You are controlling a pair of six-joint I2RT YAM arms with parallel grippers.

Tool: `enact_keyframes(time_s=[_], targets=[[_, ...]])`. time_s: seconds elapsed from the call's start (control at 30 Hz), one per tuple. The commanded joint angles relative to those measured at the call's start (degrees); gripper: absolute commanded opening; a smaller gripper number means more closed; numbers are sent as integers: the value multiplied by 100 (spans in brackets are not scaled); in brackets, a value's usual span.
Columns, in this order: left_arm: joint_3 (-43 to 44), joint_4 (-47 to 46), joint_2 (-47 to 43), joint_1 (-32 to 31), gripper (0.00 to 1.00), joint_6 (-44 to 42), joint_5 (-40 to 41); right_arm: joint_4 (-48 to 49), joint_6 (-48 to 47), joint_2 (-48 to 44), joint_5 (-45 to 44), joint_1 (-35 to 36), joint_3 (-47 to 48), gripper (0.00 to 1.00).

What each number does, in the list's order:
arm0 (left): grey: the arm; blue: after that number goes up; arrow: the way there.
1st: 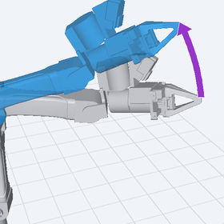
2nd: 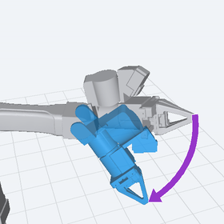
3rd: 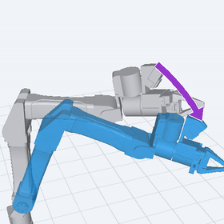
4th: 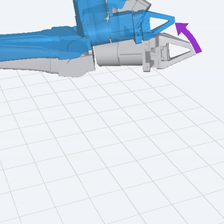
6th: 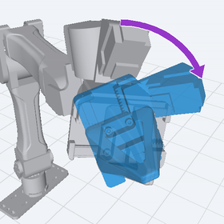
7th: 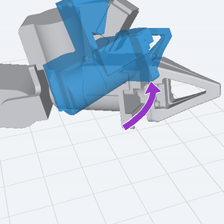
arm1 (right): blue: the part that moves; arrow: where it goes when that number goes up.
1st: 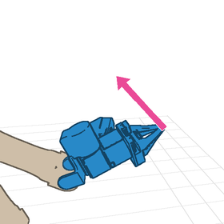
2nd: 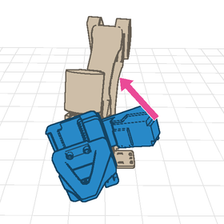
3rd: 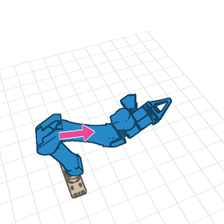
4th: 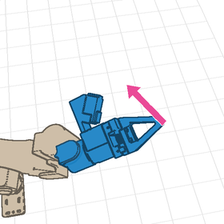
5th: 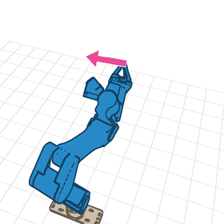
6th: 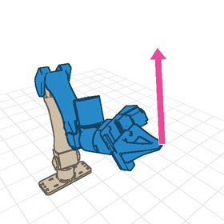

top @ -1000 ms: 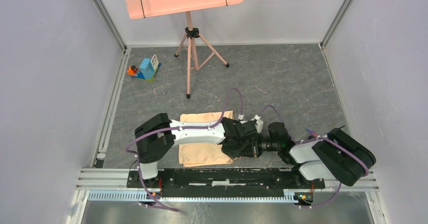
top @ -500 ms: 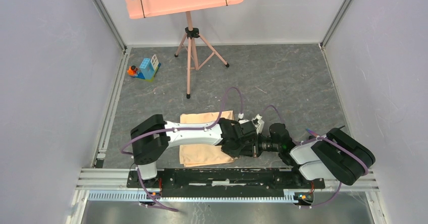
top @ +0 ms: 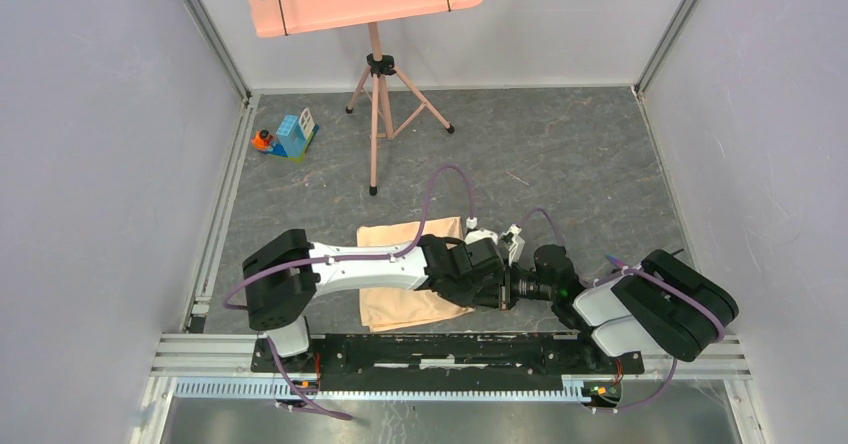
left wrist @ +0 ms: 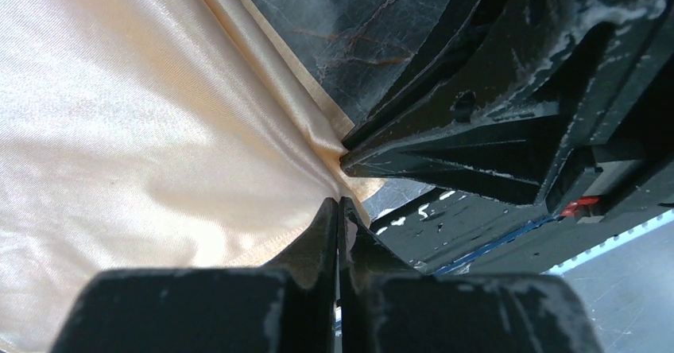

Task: Fold the napkin into a case and place the utensils inside
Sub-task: Smooth out the lower triangle-folded napkin at the center of the board.

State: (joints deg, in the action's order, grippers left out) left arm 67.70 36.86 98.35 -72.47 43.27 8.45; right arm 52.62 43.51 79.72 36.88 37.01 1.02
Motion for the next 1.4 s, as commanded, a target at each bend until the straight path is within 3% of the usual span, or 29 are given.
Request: enact_keyframes(time_s=[0.0,0.17,0.3,0.53,0.63,0.77,1.0,1.13,1.37], targets=[[203,-233,153,-25,3,108,2,231,-28,65,-48,25,-554,13],[271,-183,263,-13,9,16,-115,147,-22,-41,-96,25,-594,14],[192,-158,5,-13,30,-28,-75,-291,-105,-265,-168,25,-542,23],[-115,175,-1212,30,46,-28,474,-3130,-1366,-1601,-1173,16,96,50],[-435,244,-1742,225,47,-28,612,-3900,-1776,-1892,-1278,12,472,57],[-1054,120,-2398,760,51,-64,479,-3904,-1719,-1756,-1080,214,788,62],[-1616,2,-3102,1463,55,-181,206,-4232,-1564,-1428,-1985,887,1274,75],[-1844,-43,-3343,1682,56,-226,182,-4885,-1759,-1193,-2681,1314,1626,73],[-2173,-138,-3609,2200,58,-417,28,-5473,-1719,-1556,-2998,1448,1883,75]])
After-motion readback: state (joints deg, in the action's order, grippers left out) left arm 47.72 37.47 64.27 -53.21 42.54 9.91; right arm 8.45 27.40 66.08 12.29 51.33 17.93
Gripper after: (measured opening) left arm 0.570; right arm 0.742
